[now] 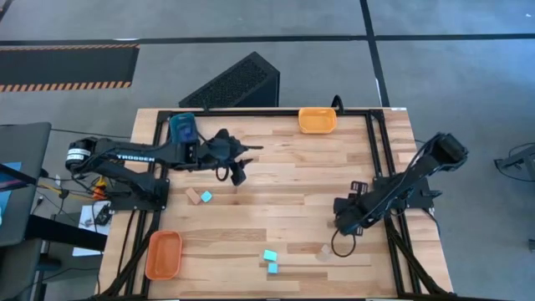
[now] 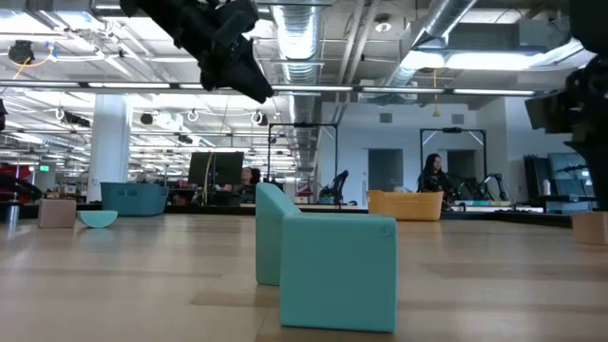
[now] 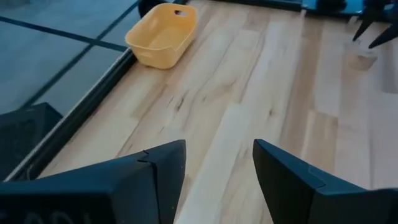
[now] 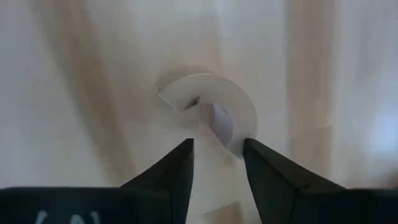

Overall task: Sort & place blocks by color
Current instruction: Put the top right brown block into the orange bin

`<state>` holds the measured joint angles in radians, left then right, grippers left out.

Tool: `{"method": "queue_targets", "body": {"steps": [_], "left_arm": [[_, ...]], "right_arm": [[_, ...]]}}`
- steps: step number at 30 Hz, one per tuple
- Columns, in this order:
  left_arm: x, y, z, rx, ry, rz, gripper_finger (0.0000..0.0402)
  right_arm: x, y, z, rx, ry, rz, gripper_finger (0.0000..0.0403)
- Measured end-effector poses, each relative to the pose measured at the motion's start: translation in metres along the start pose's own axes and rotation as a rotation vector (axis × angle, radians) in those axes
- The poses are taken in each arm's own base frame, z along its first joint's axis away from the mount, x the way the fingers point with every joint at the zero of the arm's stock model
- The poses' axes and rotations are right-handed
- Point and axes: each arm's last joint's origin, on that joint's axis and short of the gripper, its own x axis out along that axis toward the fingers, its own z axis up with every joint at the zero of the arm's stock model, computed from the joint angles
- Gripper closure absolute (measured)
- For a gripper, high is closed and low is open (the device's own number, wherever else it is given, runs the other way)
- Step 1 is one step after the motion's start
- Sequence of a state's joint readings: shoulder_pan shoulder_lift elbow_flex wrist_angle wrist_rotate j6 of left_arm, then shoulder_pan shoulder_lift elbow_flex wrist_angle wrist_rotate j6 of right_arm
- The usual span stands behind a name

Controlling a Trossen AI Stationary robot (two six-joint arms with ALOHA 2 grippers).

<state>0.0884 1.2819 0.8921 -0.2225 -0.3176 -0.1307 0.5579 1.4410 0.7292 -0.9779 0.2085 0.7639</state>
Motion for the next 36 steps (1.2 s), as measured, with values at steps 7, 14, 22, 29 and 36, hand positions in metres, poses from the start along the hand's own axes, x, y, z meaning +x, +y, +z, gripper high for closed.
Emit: {"method": "queue_targets", "body": {"steps": [7,14,22,29,36], "left_arm": [[-0.002,-0.003,-0.001,0.015,-0.001,0.043,0.0225],[-0.002,-0.002,-0.007,0.036,0.057,0.053,0.0225],[-0.002,-0.001,-0.012,0.053,0.108,0.062,0.0225],[-0.003,-0.001,-0.015,-0.007,0.136,0.064,0.0225],[-0.005,-0.004,-0.022,-0.089,0.195,0.055,0.0225]], "right_arm": [[0.010,-0.002,0.011,-0.025,-0.013,-0.055,0.0230],[0.011,-0.008,0.029,0.050,-0.100,0.020,0.0244],[0.013,-0.014,0.055,0.111,-0.220,0.136,0.0280],[0.016,-0.028,0.073,0.189,-0.270,0.219,0.0284],[0.021,-0.048,0.090,0.314,-0.340,0.257,0.0280]]}}
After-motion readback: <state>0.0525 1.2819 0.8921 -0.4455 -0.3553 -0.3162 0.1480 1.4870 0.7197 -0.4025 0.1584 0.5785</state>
